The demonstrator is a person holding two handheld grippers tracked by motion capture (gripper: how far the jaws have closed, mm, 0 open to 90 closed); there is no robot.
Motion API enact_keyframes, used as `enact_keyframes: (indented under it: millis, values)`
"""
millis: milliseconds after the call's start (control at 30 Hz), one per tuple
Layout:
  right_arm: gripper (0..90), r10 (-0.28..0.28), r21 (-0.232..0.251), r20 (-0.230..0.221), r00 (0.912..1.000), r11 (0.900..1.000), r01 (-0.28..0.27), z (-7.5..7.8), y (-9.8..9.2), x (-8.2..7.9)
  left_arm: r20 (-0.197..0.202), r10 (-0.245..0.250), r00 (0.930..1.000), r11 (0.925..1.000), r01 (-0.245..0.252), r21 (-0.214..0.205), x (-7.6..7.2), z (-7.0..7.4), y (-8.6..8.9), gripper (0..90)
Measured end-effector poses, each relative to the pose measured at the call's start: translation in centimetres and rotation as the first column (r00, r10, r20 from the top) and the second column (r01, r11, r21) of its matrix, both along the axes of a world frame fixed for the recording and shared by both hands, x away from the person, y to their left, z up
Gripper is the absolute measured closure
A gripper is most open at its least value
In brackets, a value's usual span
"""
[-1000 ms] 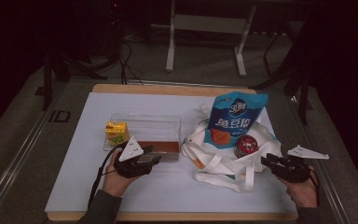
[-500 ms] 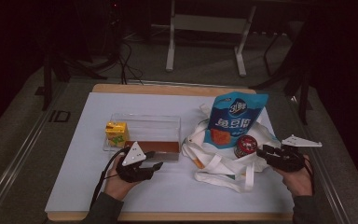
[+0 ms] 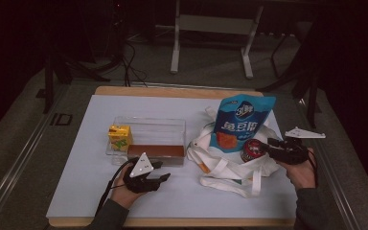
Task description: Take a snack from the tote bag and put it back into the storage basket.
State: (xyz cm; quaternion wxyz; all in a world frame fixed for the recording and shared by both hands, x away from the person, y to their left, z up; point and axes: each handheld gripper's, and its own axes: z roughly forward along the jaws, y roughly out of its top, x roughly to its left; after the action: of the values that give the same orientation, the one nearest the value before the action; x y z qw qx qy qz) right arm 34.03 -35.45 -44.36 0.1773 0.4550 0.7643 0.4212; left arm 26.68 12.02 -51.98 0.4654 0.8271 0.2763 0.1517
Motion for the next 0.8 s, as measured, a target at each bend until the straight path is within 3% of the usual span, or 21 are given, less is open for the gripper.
enact_keyframes:
  millis: [67,367,800]
  values:
    - [52.1,0.008,0.013,0.001,1.0000,0.9999,-0.008,0.3,0.2,0.3,-0.005,-0.008,1.0000,1.0000,0.008,-0.005,0.0,-0.3,0.0,50.0]
    - [49.1,0.017,-0.019,-0.001,0.9999,0.9997,-0.017,0.5,1.0,1.7,-0.011,-0.050,0.9987,0.9983,0.050,-0.031,0.1,-0.6,0.0,50.7]
    - [45.3,0.017,0.018,0.017,0.9997,0.9997,-0.018,1.2,1.1,3.1,-0.030,-0.070,0.9971,0.9975,0.070,-0.005,0.4,-1.3,-0.6,50.9]
